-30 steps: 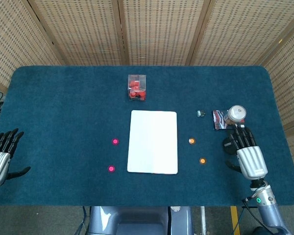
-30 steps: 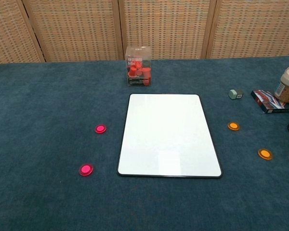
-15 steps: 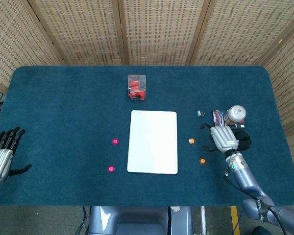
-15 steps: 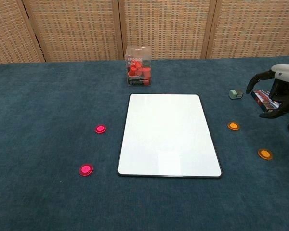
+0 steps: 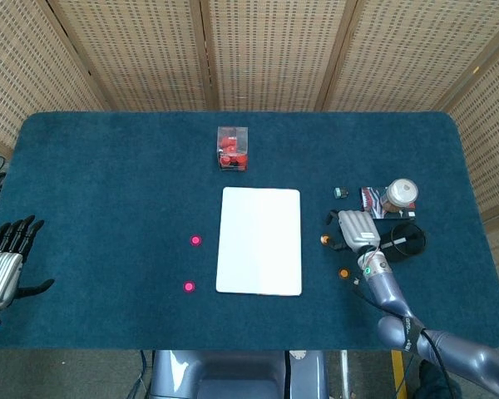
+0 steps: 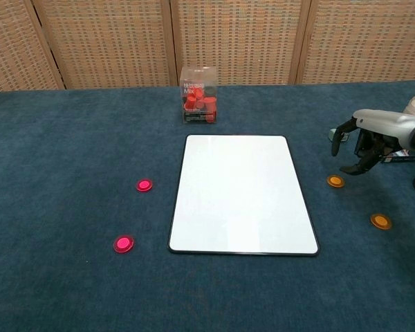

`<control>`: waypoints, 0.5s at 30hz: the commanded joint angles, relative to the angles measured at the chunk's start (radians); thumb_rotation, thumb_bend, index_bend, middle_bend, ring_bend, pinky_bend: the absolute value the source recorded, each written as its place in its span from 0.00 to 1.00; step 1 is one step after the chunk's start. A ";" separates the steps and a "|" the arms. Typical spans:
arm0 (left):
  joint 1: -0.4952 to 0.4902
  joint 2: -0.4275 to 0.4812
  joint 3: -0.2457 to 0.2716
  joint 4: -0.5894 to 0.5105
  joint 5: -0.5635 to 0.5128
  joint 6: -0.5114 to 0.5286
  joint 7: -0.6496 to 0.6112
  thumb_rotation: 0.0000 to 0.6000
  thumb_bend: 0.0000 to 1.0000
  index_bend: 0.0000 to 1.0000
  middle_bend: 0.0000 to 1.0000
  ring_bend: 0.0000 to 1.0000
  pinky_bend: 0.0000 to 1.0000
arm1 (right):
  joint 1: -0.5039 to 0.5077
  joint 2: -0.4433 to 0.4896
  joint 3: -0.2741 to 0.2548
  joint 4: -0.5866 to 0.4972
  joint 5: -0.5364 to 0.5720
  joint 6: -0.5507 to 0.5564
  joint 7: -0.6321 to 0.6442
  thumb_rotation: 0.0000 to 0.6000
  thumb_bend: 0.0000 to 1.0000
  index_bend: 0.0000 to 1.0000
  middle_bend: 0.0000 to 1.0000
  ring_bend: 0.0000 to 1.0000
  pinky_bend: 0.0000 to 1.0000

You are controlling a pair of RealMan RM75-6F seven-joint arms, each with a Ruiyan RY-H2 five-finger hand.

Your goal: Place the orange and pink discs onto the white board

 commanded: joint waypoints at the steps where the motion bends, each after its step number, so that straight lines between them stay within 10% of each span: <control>1: 0.000 0.000 0.000 -0.001 0.000 0.001 0.001 1.00 0.00 0.00 0.00 0.00 0.00 | 0.006 -0.011 -0.008 0.003 0.011 0.003 -0.014 1.00 0.36 0.40 0.98 1.00 1.00; 15: -0.003 -0.002 0.003 -0.001 -0.001 -0.006 0.011 1.00 0.00 0.00 0.00 0.00 0.00 | 0.008 -0.063 -0.041 0.074 -0.024 0.034 -0.033 1.00 0.36 0.40 0.98 1.00 1.00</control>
